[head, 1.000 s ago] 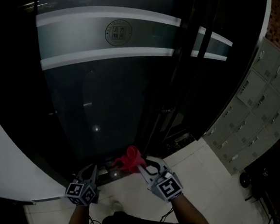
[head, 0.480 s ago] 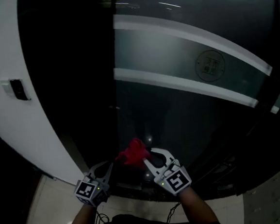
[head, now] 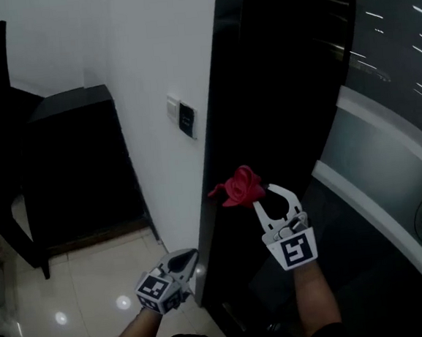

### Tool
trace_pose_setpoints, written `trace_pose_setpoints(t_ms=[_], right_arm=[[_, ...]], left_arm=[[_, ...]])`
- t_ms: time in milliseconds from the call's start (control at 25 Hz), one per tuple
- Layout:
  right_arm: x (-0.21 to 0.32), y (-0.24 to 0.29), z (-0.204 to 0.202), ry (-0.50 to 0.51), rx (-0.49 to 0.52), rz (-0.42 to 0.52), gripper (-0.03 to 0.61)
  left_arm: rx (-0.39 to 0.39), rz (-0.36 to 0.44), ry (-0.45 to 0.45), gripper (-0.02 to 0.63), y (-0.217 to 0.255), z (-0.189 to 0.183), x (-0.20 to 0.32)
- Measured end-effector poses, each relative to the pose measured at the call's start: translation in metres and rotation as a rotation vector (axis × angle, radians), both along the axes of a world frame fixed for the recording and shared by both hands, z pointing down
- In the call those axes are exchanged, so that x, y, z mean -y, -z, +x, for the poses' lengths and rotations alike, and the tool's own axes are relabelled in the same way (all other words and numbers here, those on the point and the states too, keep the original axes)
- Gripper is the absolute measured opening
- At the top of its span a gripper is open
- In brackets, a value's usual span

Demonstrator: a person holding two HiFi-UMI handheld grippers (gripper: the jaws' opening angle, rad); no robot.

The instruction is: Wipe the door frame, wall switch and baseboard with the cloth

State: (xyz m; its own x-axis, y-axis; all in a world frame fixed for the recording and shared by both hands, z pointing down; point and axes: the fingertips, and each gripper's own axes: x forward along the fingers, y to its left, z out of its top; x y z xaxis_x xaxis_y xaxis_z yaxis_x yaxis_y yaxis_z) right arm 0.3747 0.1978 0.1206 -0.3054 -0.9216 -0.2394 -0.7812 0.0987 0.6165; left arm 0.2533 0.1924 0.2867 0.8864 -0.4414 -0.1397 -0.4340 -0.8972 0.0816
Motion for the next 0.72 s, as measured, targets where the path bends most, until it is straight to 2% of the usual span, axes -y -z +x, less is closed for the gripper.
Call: trace_pose_setpoints(t_ms=[160, 240, 320, 400, 520, 720], right_arm=[[0.010, 0.080, -0.009, 0.058, -0.125, 0.155, 0.060], [0.014, 0.110, -0.022, 0.082, -0.263, 0.269, 0.060], [0.020, 0.123, -0.031, 0.081, -0.392, 0.333, 0.061], [0.026, 0.125, -0.030, 0.067, -0.456, 0.348, 0.061], [0.033, 0.122, -0.025, 0.029, -0.499, 0.351, 0.061], [0.038, 0.109, -0.022, 0.060, -0.465, 0.330, 0.060]], left_arm=[[-0.010, 0.007, 0.128, 0.003, -0.001, -0.013, -0.017], [-0.016, -0.006, 0.205, 0.003, -0.006, -0.025, -0.023], [-0.008, -0.014, 0.279, 0.003, -0.017, -0.036, -0.030], [0.010, -0.021, 0.325, 0.003, -0.024, -0.042, -0.039], [0.022, -0.024, 0.342, 0.003, -0.024, -0.045, -0.043], [0.038, -0.009, 0.360, 0.003, -0.007, -0.059, -0.027]])
